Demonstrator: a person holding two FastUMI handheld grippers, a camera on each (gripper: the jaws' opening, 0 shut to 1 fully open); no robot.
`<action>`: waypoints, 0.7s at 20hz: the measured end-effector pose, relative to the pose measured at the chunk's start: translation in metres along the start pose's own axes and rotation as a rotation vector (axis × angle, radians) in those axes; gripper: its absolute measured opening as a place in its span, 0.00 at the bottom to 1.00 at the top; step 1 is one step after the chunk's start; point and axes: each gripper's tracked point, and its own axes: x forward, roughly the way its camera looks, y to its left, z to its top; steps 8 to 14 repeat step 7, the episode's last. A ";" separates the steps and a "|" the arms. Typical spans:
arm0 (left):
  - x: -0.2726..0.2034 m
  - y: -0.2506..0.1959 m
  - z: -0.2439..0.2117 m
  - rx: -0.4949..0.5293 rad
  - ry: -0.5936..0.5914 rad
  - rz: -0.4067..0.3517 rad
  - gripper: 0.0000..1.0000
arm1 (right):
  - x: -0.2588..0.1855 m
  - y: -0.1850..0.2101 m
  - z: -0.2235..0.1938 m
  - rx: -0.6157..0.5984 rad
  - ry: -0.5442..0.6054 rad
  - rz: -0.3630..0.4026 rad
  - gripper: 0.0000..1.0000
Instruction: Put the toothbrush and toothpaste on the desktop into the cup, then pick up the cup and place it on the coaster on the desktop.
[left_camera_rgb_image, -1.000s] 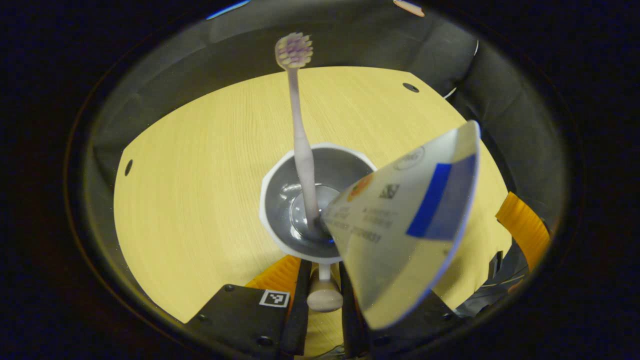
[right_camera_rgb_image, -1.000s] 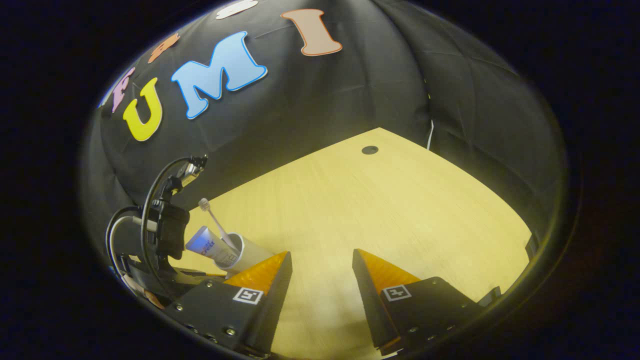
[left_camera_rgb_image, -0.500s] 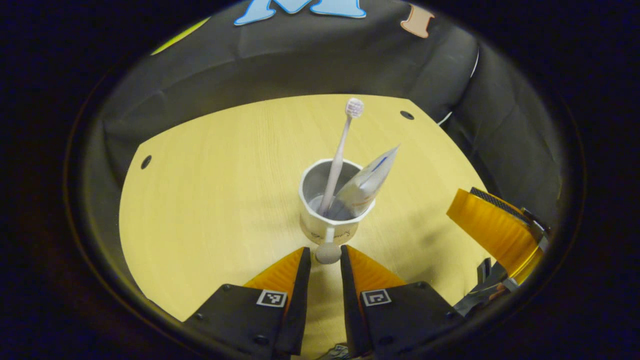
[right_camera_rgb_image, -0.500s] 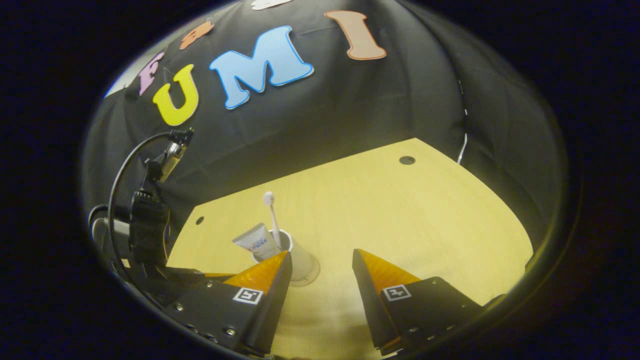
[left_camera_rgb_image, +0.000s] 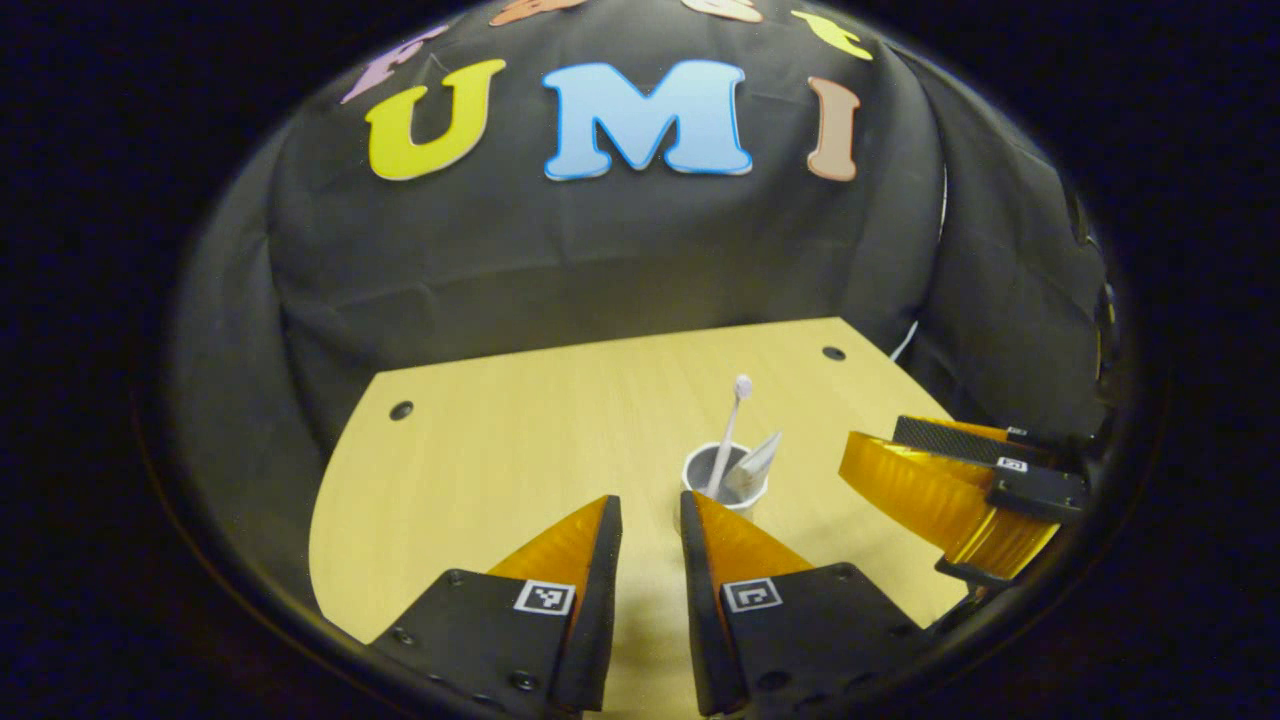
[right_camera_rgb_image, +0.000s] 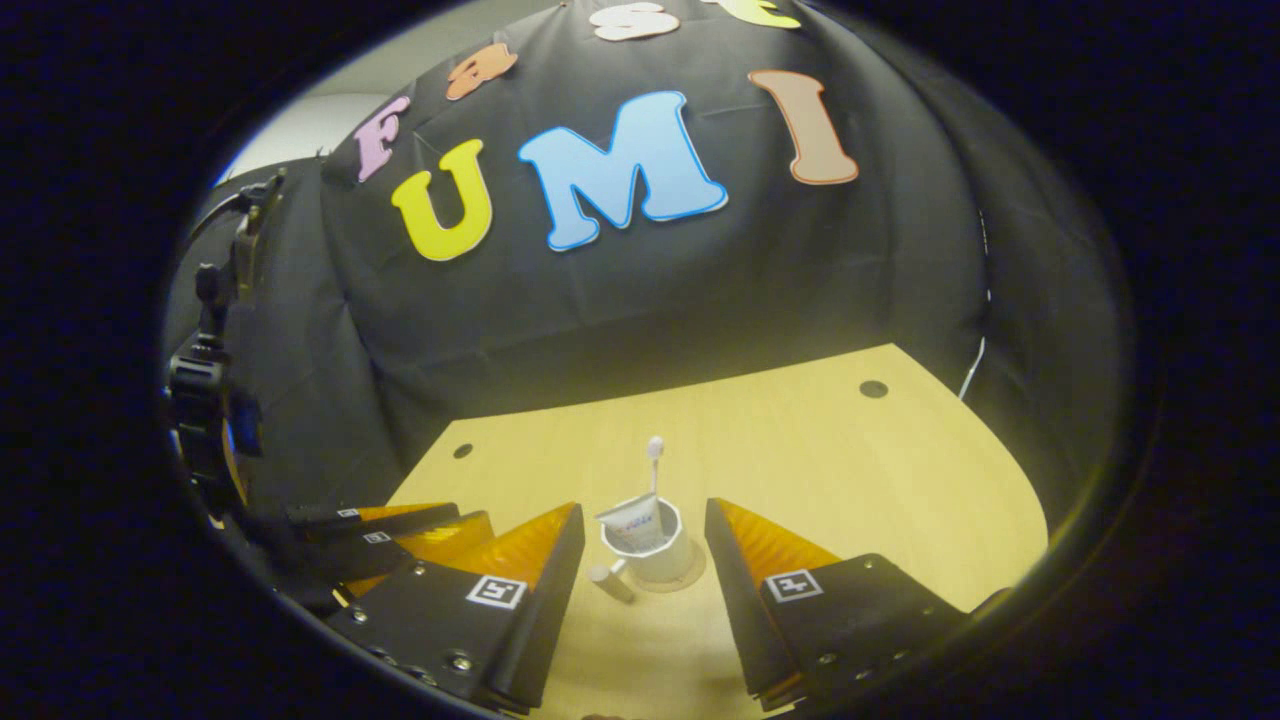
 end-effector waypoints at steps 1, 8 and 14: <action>-0.012 0.006 0.015 -0.003 -0.065 0.010 0.40 | -0.006 0.006 0.010 -0.011 -0.022 0.008 0.72; -0.080 0.049 0.075 0.001 -0.344 0.089 0.40 | -0.047 0.034 0.074 -0.062 -0.182 0.032 0.71; -0.080 0.049 0.075 0.001 -0.344 0.089 0.40 | -0.047 0.034 0.074 -0.062 -0.182 0.032 0.71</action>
